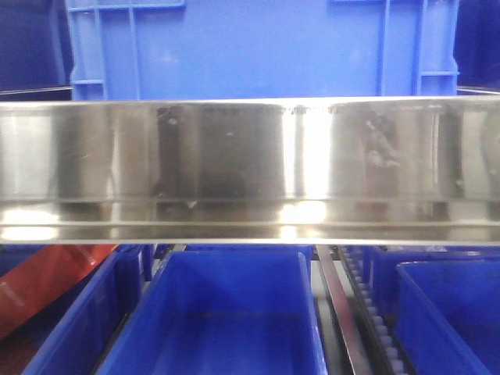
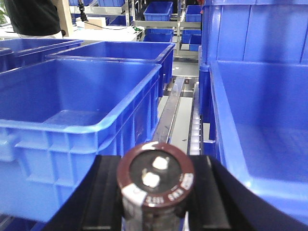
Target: Place cylindrical capacitor in blue bin on shelf
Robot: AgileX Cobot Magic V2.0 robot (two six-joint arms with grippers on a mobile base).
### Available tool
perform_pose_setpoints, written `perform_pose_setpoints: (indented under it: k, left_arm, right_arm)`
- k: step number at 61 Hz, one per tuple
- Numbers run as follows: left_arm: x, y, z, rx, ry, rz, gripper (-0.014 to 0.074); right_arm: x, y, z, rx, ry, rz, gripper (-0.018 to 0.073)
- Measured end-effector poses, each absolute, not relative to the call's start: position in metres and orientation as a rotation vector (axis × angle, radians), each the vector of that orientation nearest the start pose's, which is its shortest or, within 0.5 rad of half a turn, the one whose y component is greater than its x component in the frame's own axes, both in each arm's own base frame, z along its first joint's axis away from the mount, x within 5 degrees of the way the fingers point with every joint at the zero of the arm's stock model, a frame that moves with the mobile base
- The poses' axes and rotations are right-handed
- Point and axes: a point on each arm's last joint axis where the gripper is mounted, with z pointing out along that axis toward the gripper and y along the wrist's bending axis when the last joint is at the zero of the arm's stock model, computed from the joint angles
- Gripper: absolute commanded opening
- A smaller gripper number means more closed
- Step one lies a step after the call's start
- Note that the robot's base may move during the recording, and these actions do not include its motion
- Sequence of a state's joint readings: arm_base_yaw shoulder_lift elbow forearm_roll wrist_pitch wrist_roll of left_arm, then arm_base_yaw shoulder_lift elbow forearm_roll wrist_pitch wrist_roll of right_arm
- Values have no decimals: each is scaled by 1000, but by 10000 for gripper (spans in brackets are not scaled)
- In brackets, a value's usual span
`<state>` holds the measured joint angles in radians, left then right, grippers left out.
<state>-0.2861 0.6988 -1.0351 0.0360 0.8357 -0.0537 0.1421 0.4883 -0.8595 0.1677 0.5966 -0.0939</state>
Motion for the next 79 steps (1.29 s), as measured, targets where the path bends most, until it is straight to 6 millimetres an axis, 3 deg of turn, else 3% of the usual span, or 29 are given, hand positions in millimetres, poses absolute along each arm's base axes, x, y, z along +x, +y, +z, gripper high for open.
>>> perform_pose_setpoints:
  k: [79]
  left_arm:
    - [108,-29,421,236,1966,-179,-111]
  right_arm:
    - [72,19,408,-153,1700,220,-162]
